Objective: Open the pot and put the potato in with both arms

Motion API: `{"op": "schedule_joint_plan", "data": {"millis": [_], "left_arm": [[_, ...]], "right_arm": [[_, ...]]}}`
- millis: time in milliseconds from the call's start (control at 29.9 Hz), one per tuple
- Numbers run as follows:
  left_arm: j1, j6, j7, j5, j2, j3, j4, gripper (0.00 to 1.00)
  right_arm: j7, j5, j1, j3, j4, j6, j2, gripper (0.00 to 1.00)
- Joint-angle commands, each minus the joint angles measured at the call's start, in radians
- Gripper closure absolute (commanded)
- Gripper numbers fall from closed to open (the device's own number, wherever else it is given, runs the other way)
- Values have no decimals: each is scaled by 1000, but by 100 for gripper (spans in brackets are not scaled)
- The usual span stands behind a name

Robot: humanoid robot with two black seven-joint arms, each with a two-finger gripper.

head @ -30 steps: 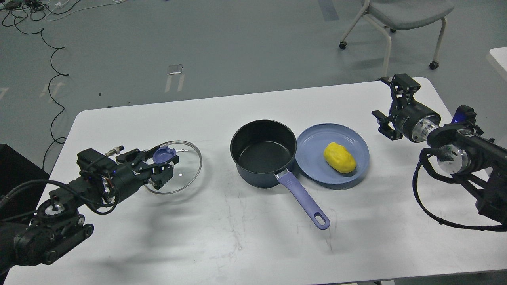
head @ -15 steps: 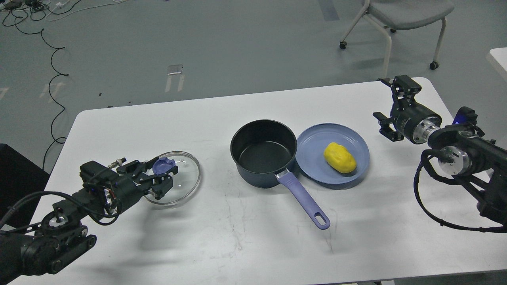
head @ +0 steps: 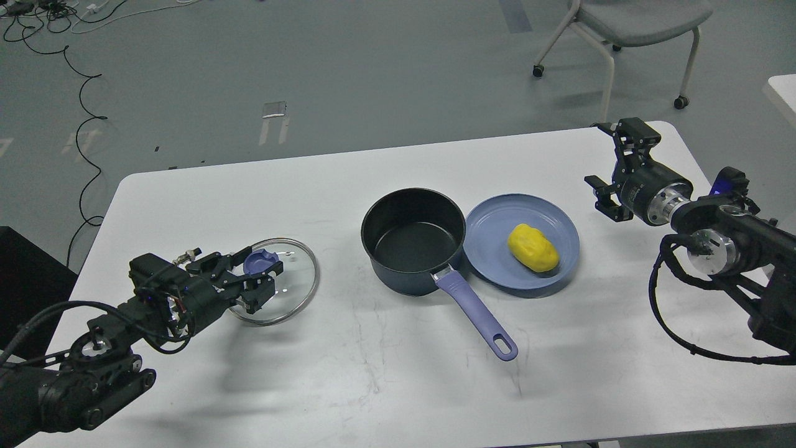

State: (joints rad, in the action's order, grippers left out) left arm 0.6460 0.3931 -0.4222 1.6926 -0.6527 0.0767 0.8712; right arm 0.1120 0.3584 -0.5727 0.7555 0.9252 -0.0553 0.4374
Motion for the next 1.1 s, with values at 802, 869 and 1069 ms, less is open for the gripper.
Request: {"op": "schedule_joint_plan", "data": {"millis": [802,869,1069], "left_arm": [[389,-474,14,-1246,-82,97,6,2],[388,-506,20,-1252,-87,118,6,2],[379,-525,56,-1258,-93,166,6,2]], "right_arm": [[170,939,-381,-783,60,84,141,0],[189,994,-392,-817,60,86,147,0],[267,1025,-391,-841,60,91,141,0]]}}
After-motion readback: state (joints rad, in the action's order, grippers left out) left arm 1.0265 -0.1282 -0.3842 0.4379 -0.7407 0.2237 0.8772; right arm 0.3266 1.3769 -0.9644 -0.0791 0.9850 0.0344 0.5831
